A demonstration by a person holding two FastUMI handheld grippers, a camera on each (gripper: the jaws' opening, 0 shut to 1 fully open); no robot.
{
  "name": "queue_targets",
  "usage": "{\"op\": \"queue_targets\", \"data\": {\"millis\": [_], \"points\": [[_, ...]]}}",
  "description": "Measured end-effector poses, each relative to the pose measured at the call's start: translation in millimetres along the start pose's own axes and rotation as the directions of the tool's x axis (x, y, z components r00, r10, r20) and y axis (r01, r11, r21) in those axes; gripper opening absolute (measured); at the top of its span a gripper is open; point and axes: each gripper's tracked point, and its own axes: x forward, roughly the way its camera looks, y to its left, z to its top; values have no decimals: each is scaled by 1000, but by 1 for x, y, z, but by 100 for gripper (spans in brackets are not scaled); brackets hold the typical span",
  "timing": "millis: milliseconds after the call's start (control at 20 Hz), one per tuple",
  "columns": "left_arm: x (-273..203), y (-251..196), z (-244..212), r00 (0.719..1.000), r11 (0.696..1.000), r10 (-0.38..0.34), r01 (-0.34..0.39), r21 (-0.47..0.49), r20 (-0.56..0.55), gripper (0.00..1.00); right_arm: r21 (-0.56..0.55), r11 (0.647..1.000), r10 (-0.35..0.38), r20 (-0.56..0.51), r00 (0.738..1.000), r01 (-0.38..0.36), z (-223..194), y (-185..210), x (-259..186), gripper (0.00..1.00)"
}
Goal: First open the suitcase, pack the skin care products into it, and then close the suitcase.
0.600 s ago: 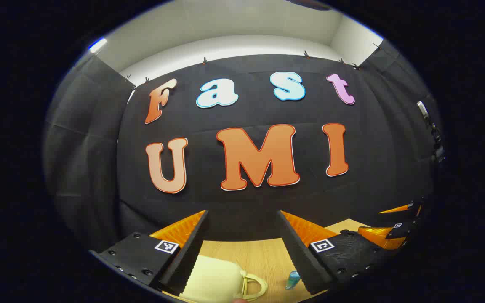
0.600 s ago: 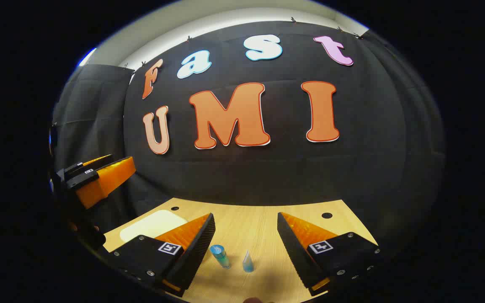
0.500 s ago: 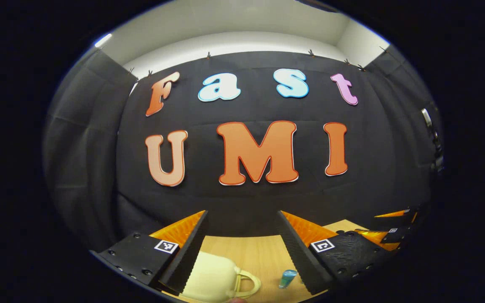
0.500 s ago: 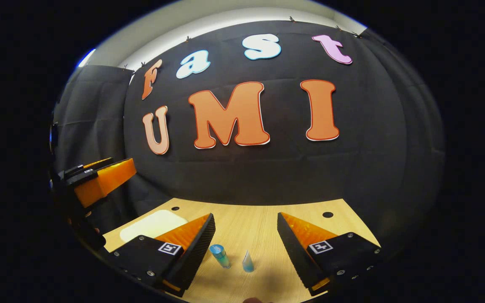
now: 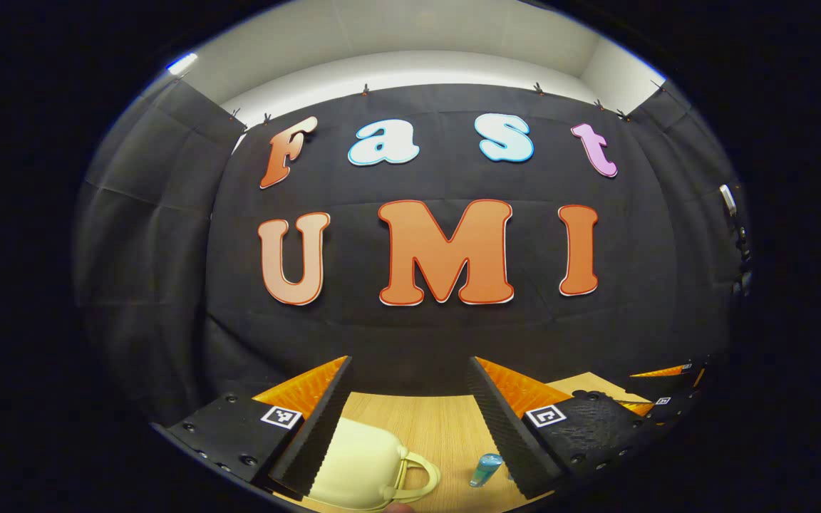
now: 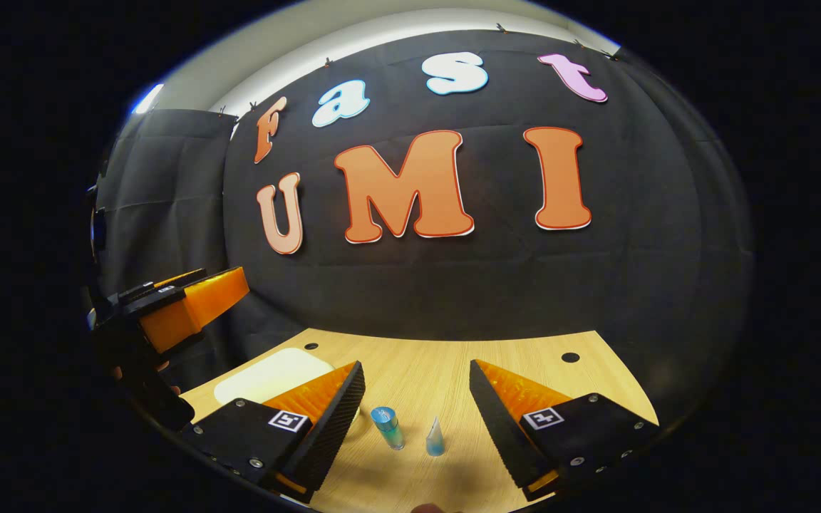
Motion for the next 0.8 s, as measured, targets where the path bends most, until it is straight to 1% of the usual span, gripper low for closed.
{"op": "queue_targets", "data": {"millis": [100,300,350,400,500,650,800], "points": [[4,6,-1,1000,1000,-17,17,20,-6,98,6,1000,-23,19,1000,22,5,4,1,94],[5,16,-2,999,996,-38,36,81,19,98,-10,998,-62,10,998,62,4,7,2,94],[6,17,-6,999,994,-46,44,103,20,98,-15,997,-76,12,997,76,5,5,1,94],[6,16,-11,998,991,-54,52,121,13,100,-19,996,-89,12,996,89,5,4,0,94],[7,12,-27,996,986,-84,85,145,-15,98,-24,994,-109,9,994,109,4,-1,-3,94],[9,-3,-54,989,967,-132,145,209,-73,98,-28,989,-142,10,990,143,6,-14,-6,94],[9,-16,-82,980,939,-160,187,288,-115,98,-23,985,-170,10,985,170,8,-26,-10,94]]}}
